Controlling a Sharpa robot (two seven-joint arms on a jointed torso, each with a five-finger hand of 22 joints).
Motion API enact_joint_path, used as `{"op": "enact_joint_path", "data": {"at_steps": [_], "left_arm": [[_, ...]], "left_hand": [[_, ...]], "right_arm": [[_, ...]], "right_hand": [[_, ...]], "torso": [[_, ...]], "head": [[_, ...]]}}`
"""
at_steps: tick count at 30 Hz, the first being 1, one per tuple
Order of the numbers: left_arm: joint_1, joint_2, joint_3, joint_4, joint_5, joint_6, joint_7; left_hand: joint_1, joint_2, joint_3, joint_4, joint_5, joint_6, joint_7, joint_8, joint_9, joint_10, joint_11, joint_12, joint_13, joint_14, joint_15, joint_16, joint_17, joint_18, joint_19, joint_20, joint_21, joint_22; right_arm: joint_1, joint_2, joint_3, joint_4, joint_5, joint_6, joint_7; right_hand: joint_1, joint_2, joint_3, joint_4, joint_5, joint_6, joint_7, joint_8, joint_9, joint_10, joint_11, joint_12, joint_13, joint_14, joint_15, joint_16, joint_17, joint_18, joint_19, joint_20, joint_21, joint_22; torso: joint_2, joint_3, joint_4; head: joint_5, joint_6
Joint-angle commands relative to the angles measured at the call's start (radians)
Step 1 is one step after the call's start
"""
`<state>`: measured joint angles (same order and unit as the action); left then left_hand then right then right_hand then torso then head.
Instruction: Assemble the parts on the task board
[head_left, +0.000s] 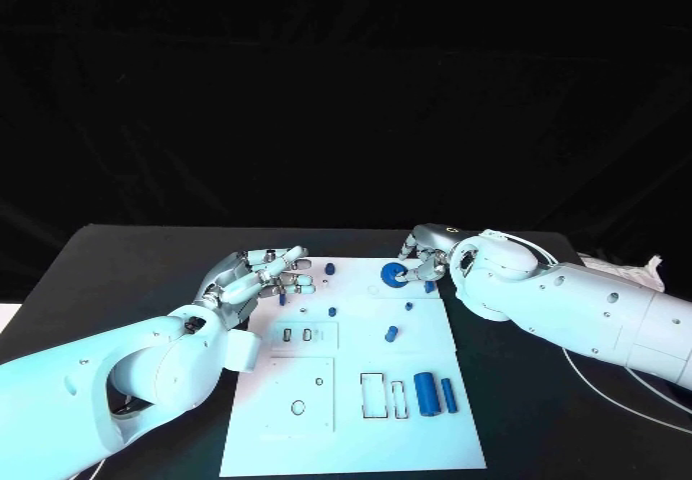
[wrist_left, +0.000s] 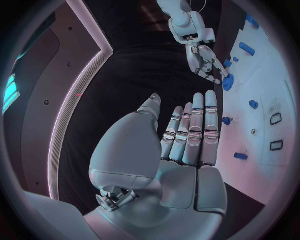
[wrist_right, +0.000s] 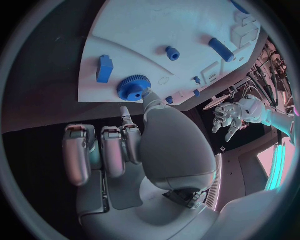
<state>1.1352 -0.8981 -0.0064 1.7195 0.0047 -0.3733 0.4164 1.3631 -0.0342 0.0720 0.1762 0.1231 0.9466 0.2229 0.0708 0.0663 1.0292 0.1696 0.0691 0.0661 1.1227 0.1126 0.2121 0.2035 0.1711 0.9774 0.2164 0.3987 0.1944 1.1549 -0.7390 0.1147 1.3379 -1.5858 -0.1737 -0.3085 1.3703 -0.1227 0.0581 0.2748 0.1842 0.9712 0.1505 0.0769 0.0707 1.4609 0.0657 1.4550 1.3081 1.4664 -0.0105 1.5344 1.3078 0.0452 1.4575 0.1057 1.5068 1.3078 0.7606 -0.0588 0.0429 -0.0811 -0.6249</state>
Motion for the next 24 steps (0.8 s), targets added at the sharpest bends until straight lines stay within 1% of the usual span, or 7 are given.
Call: {"op": "enact_joint_path", "data": {"at_steps": [1, 9, 13, 20, 21, 23, 24], "left_arm": [[0.001, 0.002, 0.001, 0.001, -0.002, 0.024, -0.003], [0.001, 0.003, 0.001, -0.001, -0.002, 0.026, -0.005], [0.001, 0.004, 0.001, -0.001, -0.002, 0.027, -0.006], [0.001, 0.004, 0.001, -0.002, -0.002, 0.027, -0.007], [0.001, 0.004, 0.001, -0.002, -0.002, 0.028, -0.007], [0.001, 0.004, 0.001, -0.002, -0.002, 0.028, -0.008], [0.001, 0.004, 0.001, -0.002, -0.002, 0.029, -0.008]], "left_hand": [[-0.002, 0.009, -0.002, -0.005, -0.003, 0.003, 0.006, -0.004, -0.001, 0.002, 0.003, -0.003, 0.0, -0.004, 0.003, -0.001, 0.001, 0.008, -0.003, 0.001, 0.006, 0.002], [-0.001, 0.011, -0.001, -0.007, -0.003, 0.003, 0.006, -0.004, -0.001, 0.001, 0.004, -0.003, 0.0, -0.004, 0.003, -0.002, 0.002, 0.008, -0.003, 0.001, 0.007, 0.002], [-0.001, 0.011, -0.001, -0.007, -0.003, 0.003, 0.006, -0.004, -0.001, 0.001, 0.004, -0.003, 0.0, -0.004, 0.003, -0.002, 0.002, 0.008, -0.003, 0.001, 0.007, 0.002], [-0.001, 0.011, -0.001, -0.007, -0.003, 0.003, 0.006, -0.004, -0.001, 0.001, 0.004, -0.003, 0.0, -0.004, 0.003, -0.002, 0.002, 0.008, -0.003, 0.001, 0.007, 0.002], [-0.001, 0.011, -0.001, -0.007, -0.003, 0.003, 0.006, -0.004, -0.001, 0.001, 0.004, -0.003, 0.0, -0.004, 0.003, -0.002, 0.002, 0.008, -0.003, 0.001, 0.007, 0.002], [-0.001, 0.011, -0.001, -0.007, -0.003, 0.003, 0.006, -0.004, -0.001, 0.001, 0.004, -0.003, 0.0, -0.004, 0.003, -0.002, 0.002, 0.008, -0.003, 0.001, 0.007, 0.002], [-0.001, 0.011, -0.001, -0.007, -0.003, 0.003, 0.006, -0.004, -0.001, 0.001, 0.004, -0.003, 0.0, -0.004, 0.003, -0.002, 0.002, 0.008, -0.003, 0.001, 0.007, 0.002]], "right_arm": [[-0.004, 0.007, 0.0, -0.004, -0.001, 0.034, 0.005], [-0.006, 0.024, -0.002, -0.017, 0.002, 0.039, 0.013], [-0.007, 0.032, -0.002, -0.027, 0.006, 0.043, 0.018], [-0.008, 0.043, -0.004, -0.041, 0.004, 0.051, 0.022], [-0.009, 0.044, -0.004, -0.043, 0.0, 0.052, 0.021], [-0.01, 0.046, -0.004, -0.045, -0.013, 0.051, 0.019], [-0.01, 0.047, -0.004, -0.046, -0.024, 0.049, 0.017]], "right_hand": [[0.006, 0.003, 0.0, -0.008, 0.007, 0.01, 0.0, 0.006, 0.001, 0.053, 0.0, 0.007, 0.16, 0.091, 0.005, 0.004, 0.196, -0.013, 0.009, 0.001, 0.006, 0.12], [0.007, 0.012, 0.0, -0.012, 0.009, 0.019, -0.001, 0.009, 0.002, 0.056, -0.001, 0.014, 0.168, 0.092, 0.004, 0.008, 0.202, -0.014, 0.013, 0.0, 0.008, 0.126], [0.011, 0.022, 0.003, -0.017, 0.013, 0.028, -0.002, 0.012, 0.002, 0.057, -0.002, 0.015, 0.17, 0.092, 0.003, 0.008, 0.204, -0.014, 0.013, 0.0, 0.009, 0.127], [0.025, 0.048, 0.014, -0.035, 0.012, 0.054, -0.006, 0.021, 0.004, 0.061, -0.005, 0.022, 0.178, 0.094, -0.001, 0.013, 0.213, -0.016, 0.018, -0.004, 0.012, 0.135], [0.032, 0.059, 0.022, -0.041, -0.007, 0.064, -0.009, 0.025, 0.006, 0.062, -0.008, 0.024, 0.18, 0.095, -0.003, 0.015, 0.217, -0.017, 0.021, -0.005, 0.014, 0.14], [0.052, 0.081, 0.042, -0.058, -0.064, 0.083, -0.016, 0.03, 0.007, 0.064, -0.014, 0.027, 0.184, 0.096, -0.008, 0.017, 0.222, -0.018, 0.025, -0.008, 0.017, 0.146], [0.063, 0.09, 0.052, -0.067, -0.077, 0.093, -0.02, 0.034, 0.008, 0.065, -0.017, 0.029, 0.186, 0.096, -0.01, 0.018, 0.223, -0.019, 0.027, -0.01, 0.018, 0.149]], "torso": [[0.0, 0.0001, -0.0007], [0.0, -0.0003, 0.0006], [0.001, -0.0002, 0.0005], [0.002, 0.0001, 0.0], [0.001, 0.0002, 0.0], [0.001, 0.0003, -0.0003], [0.001, 0.0004, -0.0005]], "head": [[0.002, -0.002], [0.001, -0.001], [0.001, -0.004], [0.002, -0.005], [0.003, -0.006], [0.003, -0.007], [0.003, -0.006]]}}
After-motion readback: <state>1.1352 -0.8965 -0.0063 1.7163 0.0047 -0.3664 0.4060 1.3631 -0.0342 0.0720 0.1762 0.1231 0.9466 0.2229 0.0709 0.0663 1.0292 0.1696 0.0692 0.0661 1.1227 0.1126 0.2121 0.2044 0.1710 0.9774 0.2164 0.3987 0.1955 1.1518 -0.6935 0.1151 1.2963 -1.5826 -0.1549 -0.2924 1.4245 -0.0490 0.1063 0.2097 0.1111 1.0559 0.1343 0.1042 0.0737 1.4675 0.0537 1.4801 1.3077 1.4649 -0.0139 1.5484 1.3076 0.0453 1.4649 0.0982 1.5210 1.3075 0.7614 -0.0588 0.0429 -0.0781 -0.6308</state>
